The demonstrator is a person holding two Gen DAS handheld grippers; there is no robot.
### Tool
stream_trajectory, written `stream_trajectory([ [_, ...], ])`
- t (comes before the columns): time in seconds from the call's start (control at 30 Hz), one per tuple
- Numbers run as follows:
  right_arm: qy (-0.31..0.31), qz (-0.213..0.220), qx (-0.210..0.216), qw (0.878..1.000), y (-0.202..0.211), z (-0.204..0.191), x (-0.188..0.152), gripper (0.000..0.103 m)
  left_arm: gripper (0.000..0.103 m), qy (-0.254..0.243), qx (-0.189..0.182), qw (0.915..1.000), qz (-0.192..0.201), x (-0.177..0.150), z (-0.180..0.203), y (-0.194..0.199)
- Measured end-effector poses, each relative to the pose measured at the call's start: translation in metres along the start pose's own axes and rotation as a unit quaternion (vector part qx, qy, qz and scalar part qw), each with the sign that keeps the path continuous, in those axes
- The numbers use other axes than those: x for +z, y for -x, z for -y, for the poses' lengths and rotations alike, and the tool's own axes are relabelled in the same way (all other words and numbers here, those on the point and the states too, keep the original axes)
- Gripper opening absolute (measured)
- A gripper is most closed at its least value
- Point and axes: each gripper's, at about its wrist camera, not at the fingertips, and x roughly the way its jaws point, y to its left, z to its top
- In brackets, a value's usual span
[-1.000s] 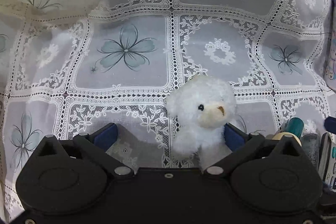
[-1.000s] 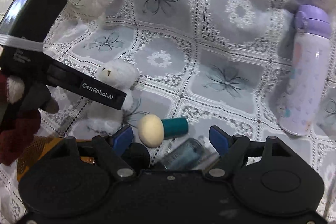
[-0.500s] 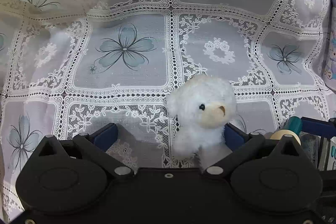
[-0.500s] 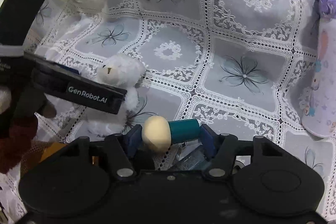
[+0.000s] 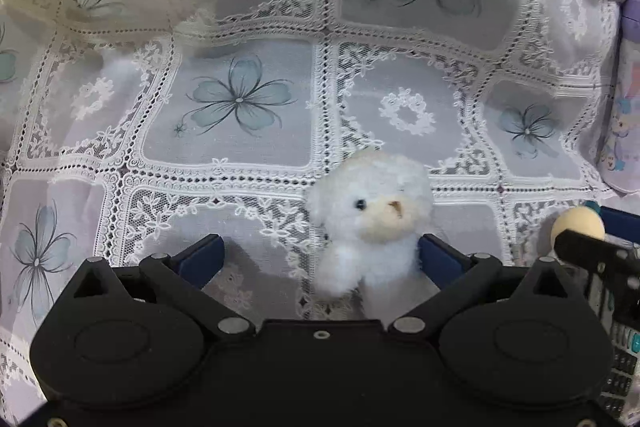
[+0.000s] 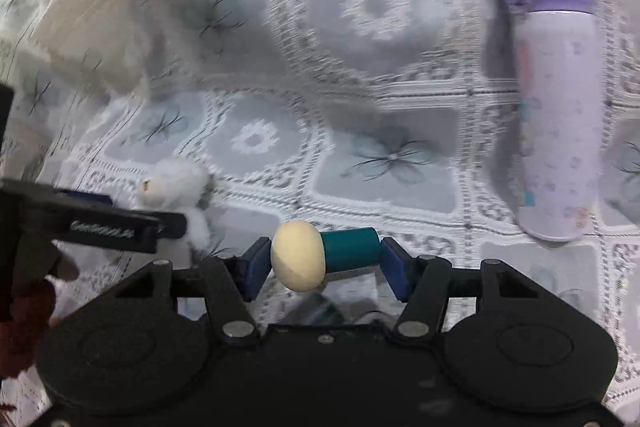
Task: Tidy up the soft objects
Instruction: 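Close the left tool on the white bear while the right tool grasps the sponge stick, then carry the bear and sponge stick back over the basket with both tools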
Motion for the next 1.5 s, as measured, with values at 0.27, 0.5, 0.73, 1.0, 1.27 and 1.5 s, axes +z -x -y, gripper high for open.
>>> stream_trajectory([
  [0.27,-0.017,0.013,-0.022,1.0,0.014,0.024,-0.009,0.059,0.099,-0.022,0.009,0.9996,0.014,0.004,0.031,0.007],
  [0.5,-0.021,0.012,-0.027,0.999,0.017,0.039,-0.019,0.059,0.089,0.005,0.021,0.9997,-0.006,0.015,0.033,-0.009],
  [0.73,-0.03,0.013,-0.026,0.999,0.018,0.042,-0.022,0.059,0.057,-0.015,0.045,0.9988,0.002,0.018,0.039,-0.011],
  [1.0,-0.045,0.016,-0.036,0.998,0.036,0.047,-0.022,0.059,0.056,-0.003,0.044,0.9985,0.031,0.014,0.036,0.017],
  [1.27,-0.063,0.018,-0.049,0.997,0.063,0.052,-0.037,0.059,0.056,-0.004,0.039,0.9977,0.055,0.002,0.042,0.063],
  [1.5,-0.076,0.014,-0.054,0.996,0.099,0.051,-0.07,0.059,0.056,-0.014,0.032,0.9974,0.063,-0.036,0.054,0.105],
])
